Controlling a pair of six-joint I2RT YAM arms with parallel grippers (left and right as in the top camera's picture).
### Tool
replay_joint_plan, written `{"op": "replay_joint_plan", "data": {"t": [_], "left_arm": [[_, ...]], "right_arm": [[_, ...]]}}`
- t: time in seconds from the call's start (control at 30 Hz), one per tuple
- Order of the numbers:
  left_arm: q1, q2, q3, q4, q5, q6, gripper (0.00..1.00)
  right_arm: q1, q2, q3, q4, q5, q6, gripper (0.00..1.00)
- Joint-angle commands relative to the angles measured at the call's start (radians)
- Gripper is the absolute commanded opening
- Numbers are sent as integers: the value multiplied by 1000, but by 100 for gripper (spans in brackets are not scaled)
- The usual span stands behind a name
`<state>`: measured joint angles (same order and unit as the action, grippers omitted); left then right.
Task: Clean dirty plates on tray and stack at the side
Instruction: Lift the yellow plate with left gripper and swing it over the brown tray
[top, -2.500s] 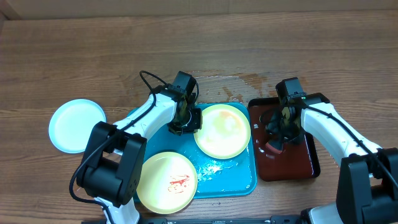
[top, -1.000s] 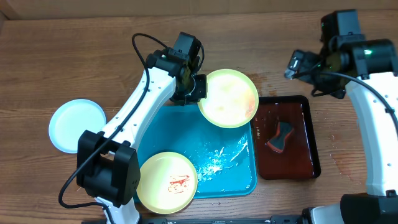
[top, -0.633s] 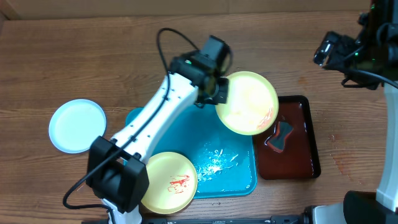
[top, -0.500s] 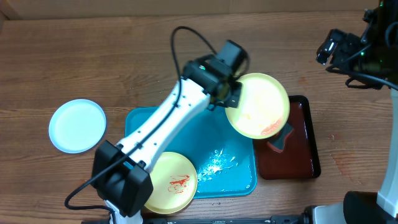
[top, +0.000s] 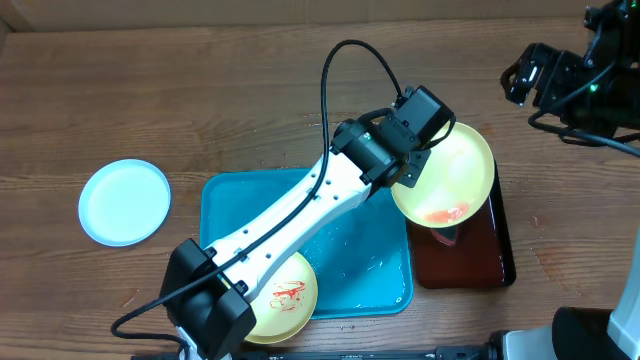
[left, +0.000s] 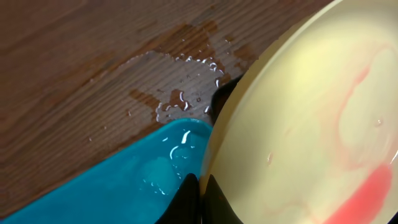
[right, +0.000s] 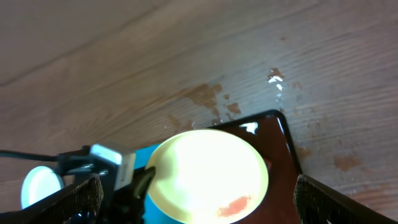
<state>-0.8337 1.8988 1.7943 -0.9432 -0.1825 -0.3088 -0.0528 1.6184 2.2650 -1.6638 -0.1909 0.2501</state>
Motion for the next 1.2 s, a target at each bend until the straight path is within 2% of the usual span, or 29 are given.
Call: {"op": "replay_joint_plan", "data": {"t": [0.0, 0.3, 0.53, 0.73, 0.9, 1.17], "left_arm": [[-14, -3, 32, 9, -73, 29, 4], [-19, 1, 32, 10, -90, 58, 4], [-28, 58, 32, 25, -92, 108, 4], [-76, 90, 32, 55, -137, 177, 4], [-126, 102, 32, 65, -257, 206, 4], [-180, 104, 32, 73, -357, 241, 4]], "right_arm": [[-6, -19, 72, 4, -25, -18, 100], [-6, -19, 246, 4, 51, 39, 100], [-5, -20, 284, 8, -8, -100, 100], [-5, -33, 283, 54, -166, -262, 100], [-5, -48, 283, 81, -178, -287, 100], [-5, -86, 283, 121, -260, -364, 100]]}}
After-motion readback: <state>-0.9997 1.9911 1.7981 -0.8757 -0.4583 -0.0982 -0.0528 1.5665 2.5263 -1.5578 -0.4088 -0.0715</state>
